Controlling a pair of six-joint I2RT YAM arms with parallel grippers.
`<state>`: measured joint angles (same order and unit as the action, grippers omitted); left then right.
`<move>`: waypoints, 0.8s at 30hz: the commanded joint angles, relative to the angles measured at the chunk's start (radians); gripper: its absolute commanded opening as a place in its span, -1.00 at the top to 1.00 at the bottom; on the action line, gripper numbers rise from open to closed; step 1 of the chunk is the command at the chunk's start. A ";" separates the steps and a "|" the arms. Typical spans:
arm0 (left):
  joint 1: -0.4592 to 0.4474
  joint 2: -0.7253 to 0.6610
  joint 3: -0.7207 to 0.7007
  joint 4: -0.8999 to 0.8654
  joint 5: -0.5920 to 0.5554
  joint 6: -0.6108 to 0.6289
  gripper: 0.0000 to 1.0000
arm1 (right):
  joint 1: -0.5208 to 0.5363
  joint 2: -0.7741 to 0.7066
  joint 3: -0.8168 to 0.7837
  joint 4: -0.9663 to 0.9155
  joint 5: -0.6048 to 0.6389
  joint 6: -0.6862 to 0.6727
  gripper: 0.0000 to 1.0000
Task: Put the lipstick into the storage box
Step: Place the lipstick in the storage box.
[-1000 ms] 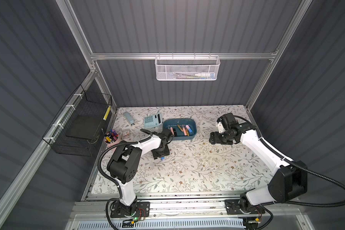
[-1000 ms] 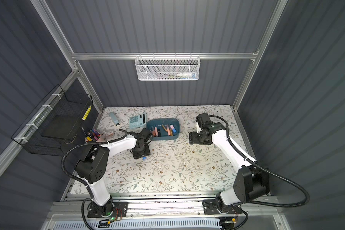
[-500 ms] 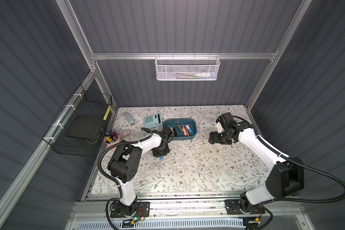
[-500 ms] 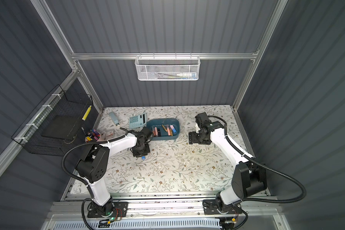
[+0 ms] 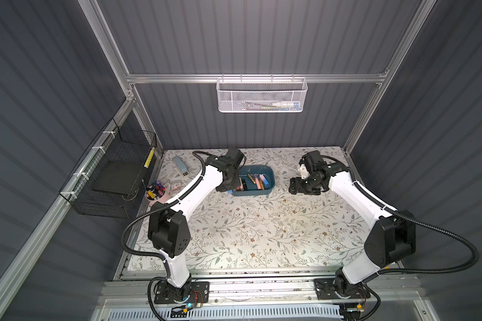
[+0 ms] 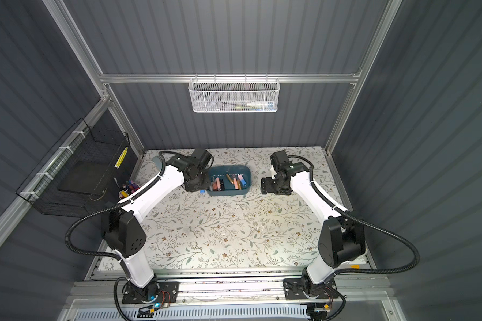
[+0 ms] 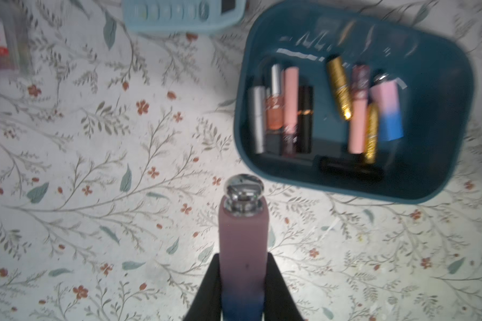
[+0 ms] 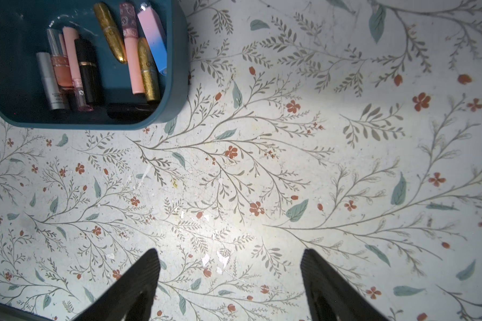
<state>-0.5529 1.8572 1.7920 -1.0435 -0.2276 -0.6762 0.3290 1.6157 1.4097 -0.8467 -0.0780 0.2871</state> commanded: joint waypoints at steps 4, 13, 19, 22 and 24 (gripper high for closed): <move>0.001 0.243 0.272 -0.066 -0.008 0.130 0.74 | 0.003 0.024 0.061 -0.037 0.041 0.003 -0.63; 0.041 0.528 0.506 0.003 0.114 0.199 0.71 | -0.004 0.051 0.132 -0.095 0.100 -0.006 -0.63; 0.053 0.634 0.545 0.062 0.177 0.197 0.66 | -0.018 0.081 0.186 -0.149 0.131 -0.017 -0.63; 0.053 0.647 0.529 0.099 0.200 0.185 0.63 | -0.025 0.090 0.198 -0.169 0.136 -0.022 -0.64; 0.053 0.648 0.516 0.122 0.212 0.174 0.61 | -0.027 0.095 0.200 -0.180 0.137 -0.025 -0.63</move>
<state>-0.4961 2.4916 2.2978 -0.9569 -0.0612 -0.5007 0.3080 1.6928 1.5890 -0.9699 0.0349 0.2768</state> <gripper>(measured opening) 0.220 0.817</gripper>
